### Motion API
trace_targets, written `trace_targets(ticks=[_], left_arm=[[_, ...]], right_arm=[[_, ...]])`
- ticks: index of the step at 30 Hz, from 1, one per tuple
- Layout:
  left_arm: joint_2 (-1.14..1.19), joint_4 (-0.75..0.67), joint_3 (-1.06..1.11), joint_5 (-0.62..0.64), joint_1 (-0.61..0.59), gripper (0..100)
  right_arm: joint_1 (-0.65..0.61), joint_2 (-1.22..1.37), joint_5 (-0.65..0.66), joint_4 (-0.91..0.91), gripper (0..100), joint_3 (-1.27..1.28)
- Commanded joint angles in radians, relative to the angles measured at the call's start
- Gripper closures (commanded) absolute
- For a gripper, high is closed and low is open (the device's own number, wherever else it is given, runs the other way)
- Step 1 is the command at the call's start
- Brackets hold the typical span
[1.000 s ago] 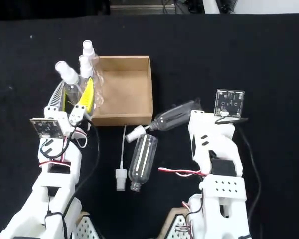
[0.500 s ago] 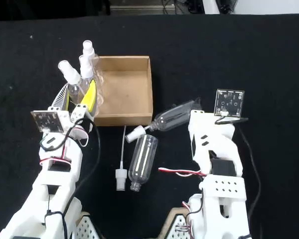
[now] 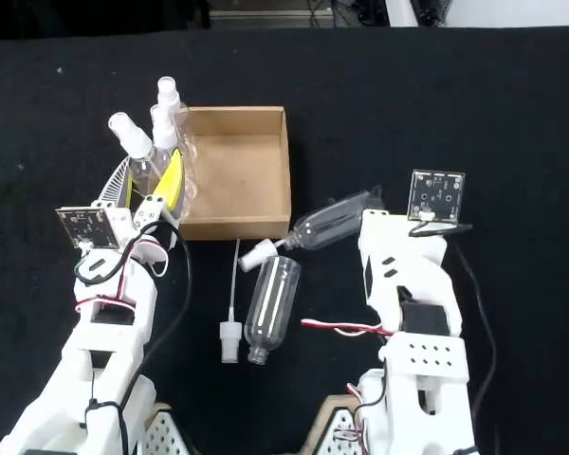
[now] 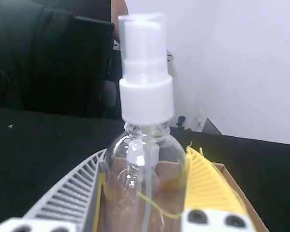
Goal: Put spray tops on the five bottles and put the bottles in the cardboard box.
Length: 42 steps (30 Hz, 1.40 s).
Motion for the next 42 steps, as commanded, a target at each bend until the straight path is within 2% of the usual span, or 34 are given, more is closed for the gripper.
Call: trace_targets(ticks=[1, 8, 15, 23, 29, 42], left_arm=[[-0.018, 0.003, -0.061, 0.005, 0.008, 97], [-0.018, 0.000, -0.061, -0.078, 0.015, 97], [-0.005, -0.003, -0.062, -0.078, 0.015, 97], [0.137, -0.005, -0.137, -0.077, 0.013, 97], [0.153, -0.147, -0.116, -0.083, 0.010, 97], [0.153, -0.100, -0.074, -0.086, 0.013, 97]], right_arm=[[-0.023, 0.010, 0.011, -0.029, 83.2, -0.007], [-0.023, 0.010, 0.011, -0.029, 83.2, -0.007], [-0.023, 0.010, 0.011, -0.029, 83.2, -0.007], [-0.023, 0.010, 0.011, -0.029, 83.2, -0.007], [-0.023, 0.010, 0.011, -0.029, 83.2, -0.007], [-0.023, 0.010, 0.011, -0.029, 83.2, -0.007]])
